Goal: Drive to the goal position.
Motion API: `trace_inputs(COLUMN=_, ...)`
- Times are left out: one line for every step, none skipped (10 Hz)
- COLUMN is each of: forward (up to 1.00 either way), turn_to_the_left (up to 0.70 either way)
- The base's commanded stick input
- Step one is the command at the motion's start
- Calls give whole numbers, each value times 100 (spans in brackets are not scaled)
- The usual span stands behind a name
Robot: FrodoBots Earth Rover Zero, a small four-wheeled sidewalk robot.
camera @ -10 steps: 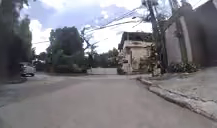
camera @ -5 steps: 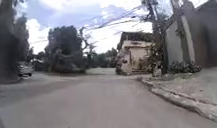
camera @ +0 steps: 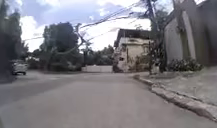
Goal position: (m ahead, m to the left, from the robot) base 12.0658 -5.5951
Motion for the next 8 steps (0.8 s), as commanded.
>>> trace_inputs(forward=50, turn_to_the_left=0)
trace_inputs(forward=50, turn_to_the_left=0)
trace_inputs(forward=50, turn_to_the_left=0)
trace_inputs(forward=50, turn_to_the_left=0)
trace_inputs(forward=50, turn_to_the_left=0)
trace_inputs(forward=50, turn_to_the_left=0)
trace_inputs(forward=50, turn_to_the_left=0)
trace_inputs(forward=50, turn_to_the_left=0)
